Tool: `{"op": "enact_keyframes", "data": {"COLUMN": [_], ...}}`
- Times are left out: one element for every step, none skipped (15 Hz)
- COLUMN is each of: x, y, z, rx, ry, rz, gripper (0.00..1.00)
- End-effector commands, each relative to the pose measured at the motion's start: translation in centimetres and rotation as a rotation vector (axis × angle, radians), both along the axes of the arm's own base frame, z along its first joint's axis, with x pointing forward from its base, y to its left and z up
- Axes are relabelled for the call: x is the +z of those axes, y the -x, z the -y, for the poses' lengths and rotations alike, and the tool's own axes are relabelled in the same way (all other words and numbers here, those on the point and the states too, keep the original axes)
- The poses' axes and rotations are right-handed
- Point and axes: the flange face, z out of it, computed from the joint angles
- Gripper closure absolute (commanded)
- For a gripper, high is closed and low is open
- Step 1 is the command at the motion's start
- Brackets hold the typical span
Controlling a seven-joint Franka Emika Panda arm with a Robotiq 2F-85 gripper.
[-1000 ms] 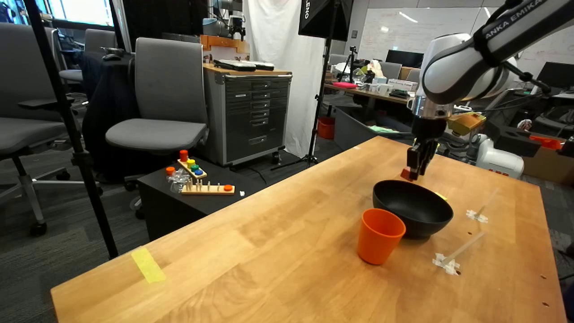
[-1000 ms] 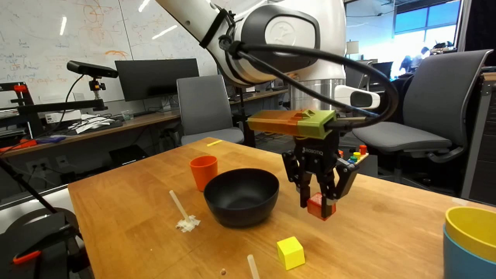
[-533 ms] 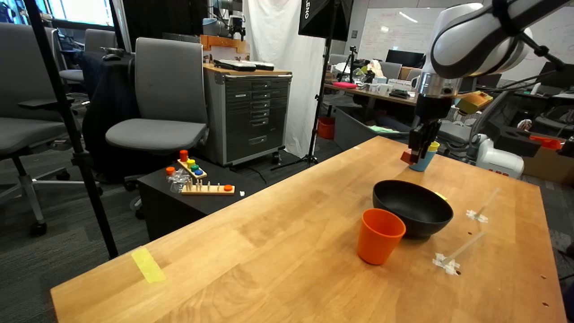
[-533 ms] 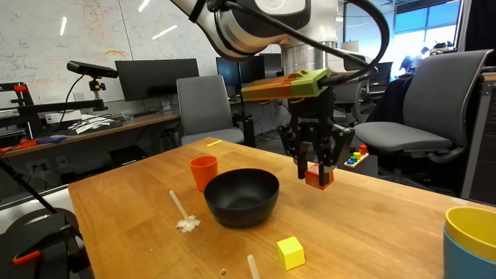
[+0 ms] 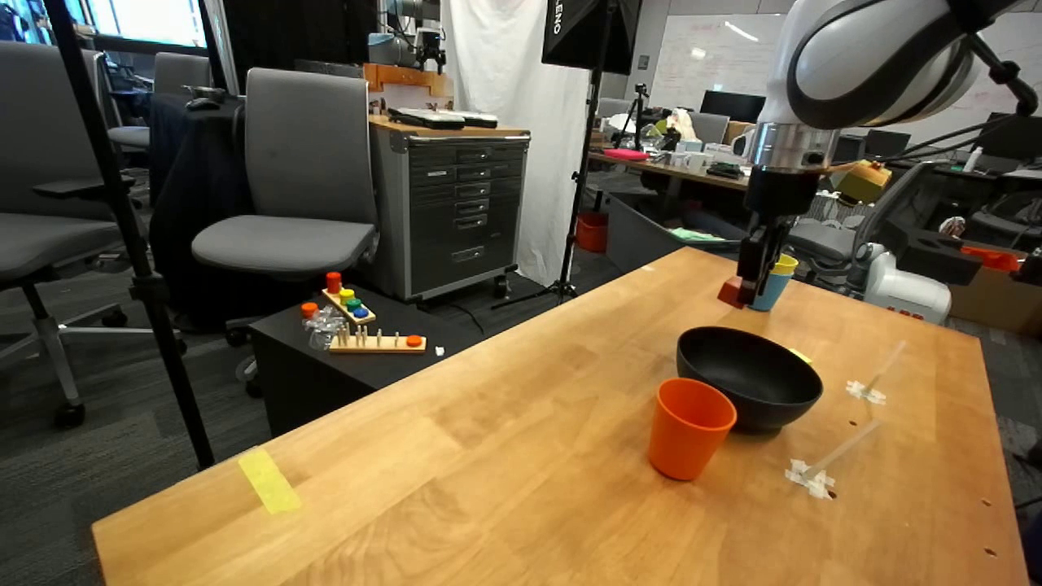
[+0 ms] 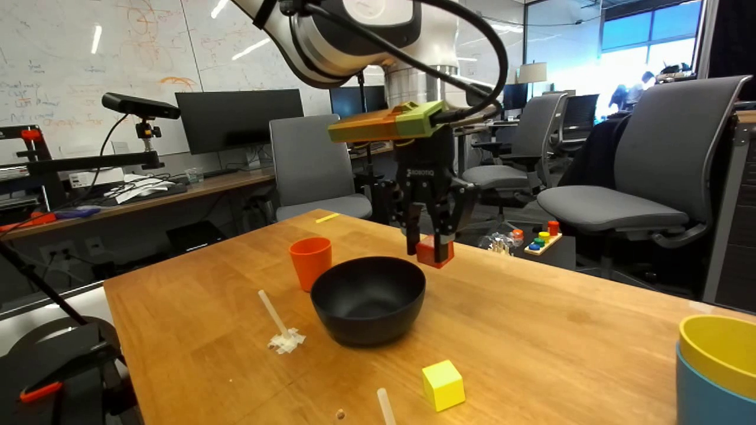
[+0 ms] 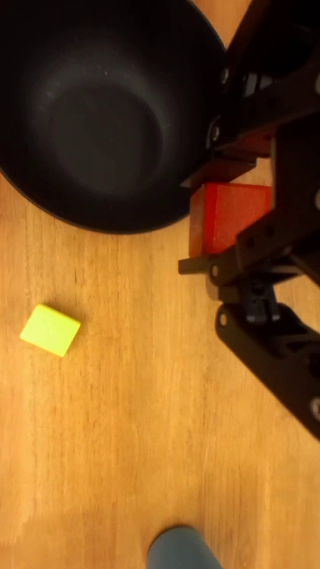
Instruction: Pick the orange and yellow blocks and put them in the bowl
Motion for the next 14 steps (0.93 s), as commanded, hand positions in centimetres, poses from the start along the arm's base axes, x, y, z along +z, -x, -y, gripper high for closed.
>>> {"op": "enact_keyframes", "data": {"x": [0.6,0.4,0.2,0.0,-0.3,-0.7,-1.3,-1.9,-2.7,-3.8,-4.7,-5.6,-6.4,-7.1], "y": [2.1,2.6,3.0,3.5,3.8,4.1,4.4,4.6,4.8,5.0,5.2,5.4,5.6,5.7], "z": [-2.7,-3.4,-4.0,-4.6,-5.0,-5.4,-5.7,-5.9,-6.2,-6.4,-6.7,-6.9,-7.1,-7.4], "rx": [0.078,0.097,0.115,0.131,0.145,0.157,0.165,0.173,0.189,0.202,0.210,0.223,0.231,0.244], "ry": [-0.010,-0.015,-0.017,-0.017,-0.019,-0.012,-0.006,0.005,0.011,0.020,0.026,0.032,0.035,0.038], "rz": [-0.028,-0.037,-0.044,-0.051,-0.060,-0.069,-0.079,-0.088,-0.099,-0.105,-0.112,-0.119,-0.126,-0.127], "gripper": [0.82,0.82,0.82,0.82,0.82,0.82,0.82,0.82,0.82,0.82,0.82,0.82,0.82,0.82]}}
